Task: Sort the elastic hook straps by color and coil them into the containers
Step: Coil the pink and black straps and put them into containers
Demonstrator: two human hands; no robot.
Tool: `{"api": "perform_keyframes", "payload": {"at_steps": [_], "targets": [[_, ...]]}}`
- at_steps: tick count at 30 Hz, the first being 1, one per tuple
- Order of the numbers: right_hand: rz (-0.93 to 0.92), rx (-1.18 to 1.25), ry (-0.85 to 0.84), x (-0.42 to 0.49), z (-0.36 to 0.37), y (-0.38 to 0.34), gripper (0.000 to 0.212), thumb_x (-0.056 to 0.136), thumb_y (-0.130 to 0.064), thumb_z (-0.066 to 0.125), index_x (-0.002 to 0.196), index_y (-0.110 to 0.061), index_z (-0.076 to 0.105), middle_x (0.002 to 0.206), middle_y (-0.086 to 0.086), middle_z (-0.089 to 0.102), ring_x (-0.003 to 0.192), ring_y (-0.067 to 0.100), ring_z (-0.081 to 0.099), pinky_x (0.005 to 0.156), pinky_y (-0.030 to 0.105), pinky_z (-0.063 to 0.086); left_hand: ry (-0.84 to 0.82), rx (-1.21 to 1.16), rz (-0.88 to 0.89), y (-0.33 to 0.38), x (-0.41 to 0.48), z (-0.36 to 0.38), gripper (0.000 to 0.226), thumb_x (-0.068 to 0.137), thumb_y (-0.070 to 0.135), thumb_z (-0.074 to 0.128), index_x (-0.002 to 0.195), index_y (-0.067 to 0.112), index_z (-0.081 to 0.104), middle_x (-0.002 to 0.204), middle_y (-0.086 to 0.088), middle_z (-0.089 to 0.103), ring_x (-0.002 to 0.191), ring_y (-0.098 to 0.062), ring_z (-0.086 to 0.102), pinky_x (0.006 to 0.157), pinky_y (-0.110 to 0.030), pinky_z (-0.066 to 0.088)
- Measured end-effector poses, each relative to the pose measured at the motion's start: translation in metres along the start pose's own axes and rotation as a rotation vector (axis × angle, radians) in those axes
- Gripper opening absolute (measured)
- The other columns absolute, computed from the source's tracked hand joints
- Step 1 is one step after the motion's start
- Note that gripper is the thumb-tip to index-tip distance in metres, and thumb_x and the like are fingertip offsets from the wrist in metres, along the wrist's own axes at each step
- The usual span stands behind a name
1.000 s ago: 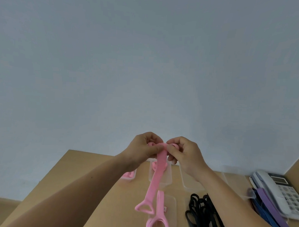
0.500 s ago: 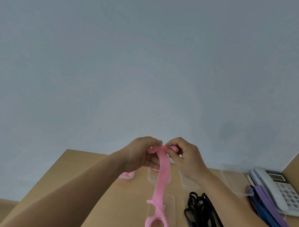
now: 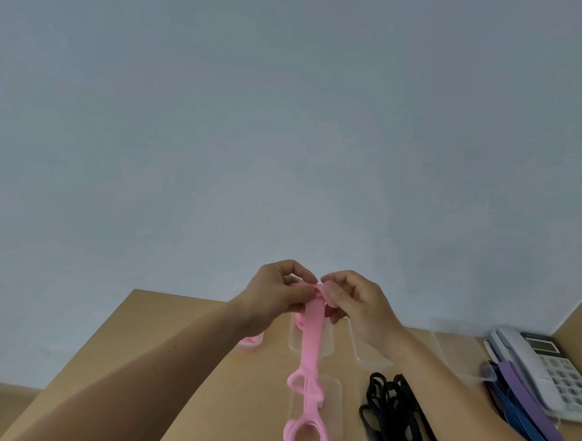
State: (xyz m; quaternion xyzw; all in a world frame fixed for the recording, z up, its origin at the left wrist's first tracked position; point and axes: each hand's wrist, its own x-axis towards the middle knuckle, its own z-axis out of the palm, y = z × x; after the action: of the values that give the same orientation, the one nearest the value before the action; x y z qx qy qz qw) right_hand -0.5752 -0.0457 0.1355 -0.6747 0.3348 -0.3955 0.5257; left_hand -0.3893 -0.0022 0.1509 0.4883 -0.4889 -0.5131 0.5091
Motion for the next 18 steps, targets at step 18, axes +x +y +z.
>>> {"api": "perform_keyframes", "payload": {"at_steps": [18], "targets": [[-0.131,-0.209,0.078,-0.0016,0.0003,0.0021,0.024,0.088,-0.014,0.073,0.086,-0.038,0.072,0.081,-0.018,0.067,0.076,-0.001,0.060,0.072,0.014,0.049,-0.177,-0.105,-0.218,0.0047,-0.0022,-0.0037,0.021,0.086,0.013,0.074,0.102,0.004,0.062,0.083,-0.012,0.069,0.086,-0.034,0.071,0.078,-0.044,0.060]]}}
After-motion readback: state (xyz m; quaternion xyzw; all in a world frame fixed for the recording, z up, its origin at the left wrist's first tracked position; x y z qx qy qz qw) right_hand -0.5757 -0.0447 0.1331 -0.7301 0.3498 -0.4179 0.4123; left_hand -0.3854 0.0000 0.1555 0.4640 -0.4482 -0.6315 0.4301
